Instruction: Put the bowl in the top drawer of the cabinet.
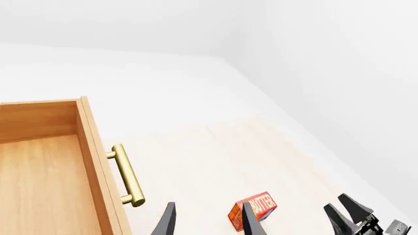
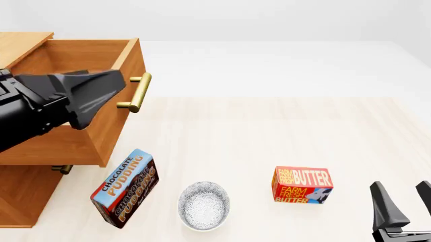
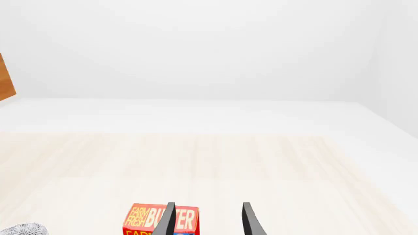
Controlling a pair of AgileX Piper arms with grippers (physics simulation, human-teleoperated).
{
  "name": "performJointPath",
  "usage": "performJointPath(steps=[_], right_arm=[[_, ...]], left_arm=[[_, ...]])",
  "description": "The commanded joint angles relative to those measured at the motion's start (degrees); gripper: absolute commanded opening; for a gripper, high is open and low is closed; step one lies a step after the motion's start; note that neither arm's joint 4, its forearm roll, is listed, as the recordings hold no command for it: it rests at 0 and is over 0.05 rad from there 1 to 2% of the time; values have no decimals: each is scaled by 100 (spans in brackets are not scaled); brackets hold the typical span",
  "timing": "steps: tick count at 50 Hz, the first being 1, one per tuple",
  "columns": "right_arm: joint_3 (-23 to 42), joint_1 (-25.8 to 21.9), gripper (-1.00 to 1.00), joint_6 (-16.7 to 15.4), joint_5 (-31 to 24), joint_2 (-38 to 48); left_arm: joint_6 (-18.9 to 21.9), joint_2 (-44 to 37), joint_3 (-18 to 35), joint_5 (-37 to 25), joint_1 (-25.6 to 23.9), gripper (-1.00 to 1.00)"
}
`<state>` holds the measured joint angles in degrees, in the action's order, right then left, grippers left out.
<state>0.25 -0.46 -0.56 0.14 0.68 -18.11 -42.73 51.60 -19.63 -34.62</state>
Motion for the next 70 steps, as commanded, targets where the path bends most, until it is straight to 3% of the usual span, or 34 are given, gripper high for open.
performJointPath(steps=[1,32,70], right_arm=[[0,0,100,-1,0,1],[0,1,100,-1,0,2],[0,1,100,0,0,0]], left_arm=[[-78,77,-250,150,-306,100],[-328,-112,-896,781,-957,100],[-831,-595,-1606,1496,-1112,100]])
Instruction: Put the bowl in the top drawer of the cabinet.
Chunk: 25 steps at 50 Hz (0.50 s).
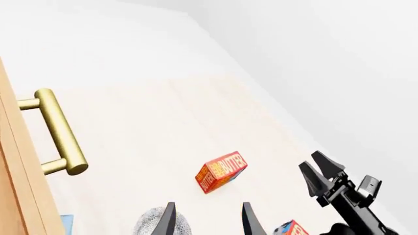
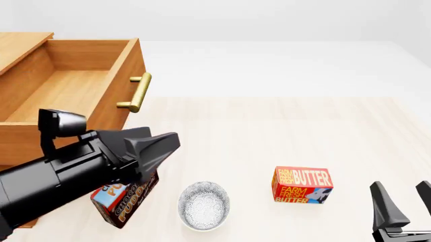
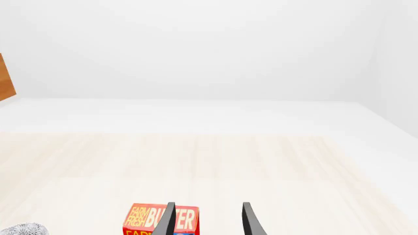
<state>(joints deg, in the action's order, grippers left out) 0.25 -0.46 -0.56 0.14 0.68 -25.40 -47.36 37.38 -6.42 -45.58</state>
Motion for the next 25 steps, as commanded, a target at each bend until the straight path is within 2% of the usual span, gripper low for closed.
performJointPath(steps=[1,25], right_arm=[[0,-1,100,-2,0,-2],[0,1,100,0,0,-1]], left_arm=[[-133,-140,-211,201,-29,100],[-362,-500,-561,656,-195,100]])
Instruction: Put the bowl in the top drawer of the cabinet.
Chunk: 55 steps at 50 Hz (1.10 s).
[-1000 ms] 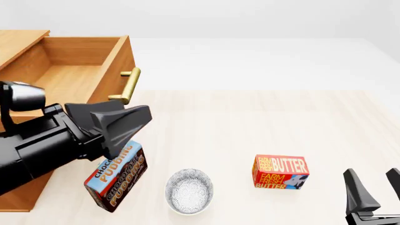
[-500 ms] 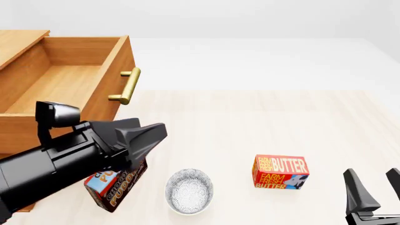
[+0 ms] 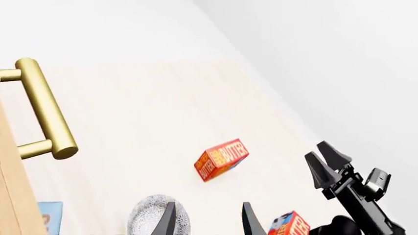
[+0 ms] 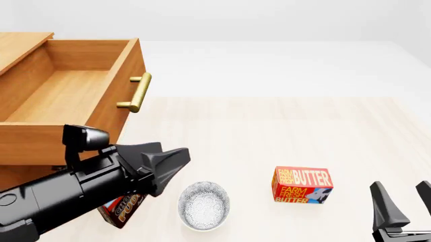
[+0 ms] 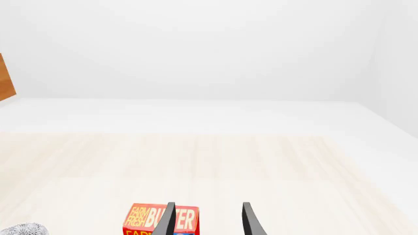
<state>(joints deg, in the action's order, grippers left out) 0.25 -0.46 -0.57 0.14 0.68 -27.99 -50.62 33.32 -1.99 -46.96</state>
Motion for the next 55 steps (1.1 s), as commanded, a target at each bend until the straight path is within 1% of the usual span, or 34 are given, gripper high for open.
performJointPath(steps=[1,11,19,28,30,36,47,50,55], right_arm=[[0,1,100,1,0,0],[0,1,100,1,0,-1],[0,1,100,0,0,1],[0,-1,100,0,0,-1],[0,1,100,1,0,0],[0,0,100,2,0,-1],[0,0,100,0,0,0],[0,0,100,-1,0,1],[0,0,100,1,0,1]], left_arm=[[-134,-210,-179,245,-59,100],[-234,-420,-286,451,-39,100],[-418,-797,-471,779,46,100],[-451,-1119,-582,1041,99,100],[-540,-1216,-625,1124,121,100],[-522,-1364,-649,1230,106,100],[-553,-1661,-724,1403,235,100],[-504,-1798,-727,1438,375,100],[-515,-1864,-751,1479,439,100]])
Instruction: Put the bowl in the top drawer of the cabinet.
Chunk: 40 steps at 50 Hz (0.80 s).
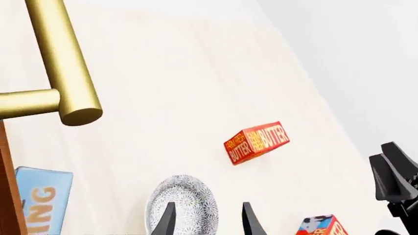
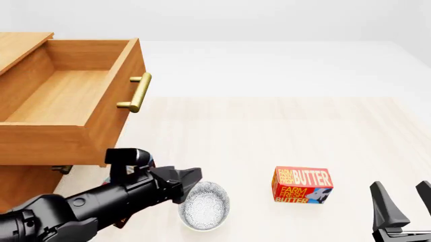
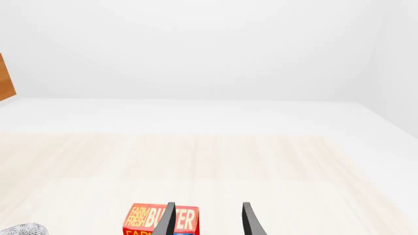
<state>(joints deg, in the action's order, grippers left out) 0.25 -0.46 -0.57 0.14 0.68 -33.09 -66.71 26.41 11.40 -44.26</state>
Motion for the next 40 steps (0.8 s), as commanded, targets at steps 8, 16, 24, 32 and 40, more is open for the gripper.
performJointPath(steps=[8,16,24,32,40], right_arm=[[0,0,100,0,0,0],[0,0,100,-1,0,1],[0,1,100,0,0,1],[0,1,100,1,0,-1],[0,-1,100,1,0,0]], left_arm=[[15,-481,-59,244,331,100],[-43,-632,-83,377,320,100],[-96,-929,-125,572,371,100],[-131,-1090,-153,703,364,100],[-130,-1231,-158,784,402,100]])
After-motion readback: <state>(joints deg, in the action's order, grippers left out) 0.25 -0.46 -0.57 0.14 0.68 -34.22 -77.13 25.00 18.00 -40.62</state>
